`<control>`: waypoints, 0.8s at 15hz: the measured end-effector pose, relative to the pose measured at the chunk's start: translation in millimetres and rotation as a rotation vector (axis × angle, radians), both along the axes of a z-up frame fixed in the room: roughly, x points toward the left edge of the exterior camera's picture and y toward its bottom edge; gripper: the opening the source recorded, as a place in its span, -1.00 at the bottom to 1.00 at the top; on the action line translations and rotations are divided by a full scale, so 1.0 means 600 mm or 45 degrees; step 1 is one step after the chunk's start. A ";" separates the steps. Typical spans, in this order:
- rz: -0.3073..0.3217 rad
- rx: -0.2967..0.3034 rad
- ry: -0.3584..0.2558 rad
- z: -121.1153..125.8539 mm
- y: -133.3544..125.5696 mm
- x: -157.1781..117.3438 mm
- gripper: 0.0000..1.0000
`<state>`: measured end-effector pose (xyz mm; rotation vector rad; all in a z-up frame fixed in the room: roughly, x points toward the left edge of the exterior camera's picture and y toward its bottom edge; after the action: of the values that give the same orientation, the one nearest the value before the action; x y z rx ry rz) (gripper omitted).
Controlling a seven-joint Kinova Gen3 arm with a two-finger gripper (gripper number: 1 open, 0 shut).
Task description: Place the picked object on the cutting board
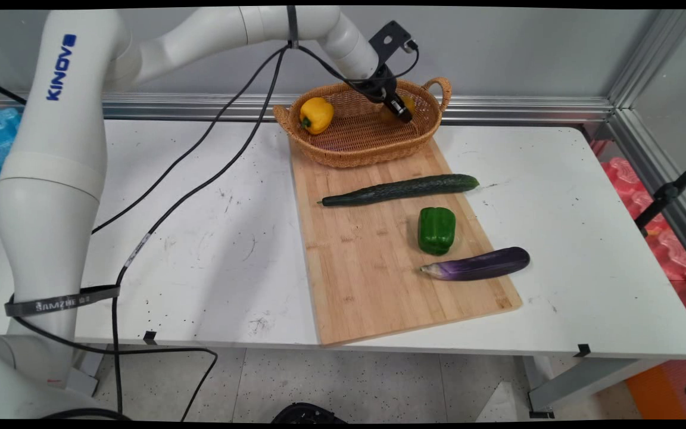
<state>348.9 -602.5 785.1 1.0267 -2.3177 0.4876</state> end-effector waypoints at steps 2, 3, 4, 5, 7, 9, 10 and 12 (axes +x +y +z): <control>-0.017 -0.006 -0.009 0.021 0.010 -0.006 -1.00; -0.028 -0.010 -0.015 0.034 0.018 -0.009 -1.00; -0.044 -0.015 -0.023 0.051 0.028 -0.013 -1.00; -0.061 -0.020 -0.031 0.067 0.038 -0.018 -1.00; -0.095 -0.027 -0.041 0.098 0.061 -0.030 -1.00; -0.125 -0.027 -0.046 0.120 0.082 -0.041 -1.00; -0.152 -0.024 -0.047 0.135 0.098 -0.050 -1.00; -0.202 -0.013 -0.049 0.162 0.132 -0.067 -1.00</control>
<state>308.9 -523.3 882.4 0.8267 -2.4045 0.4590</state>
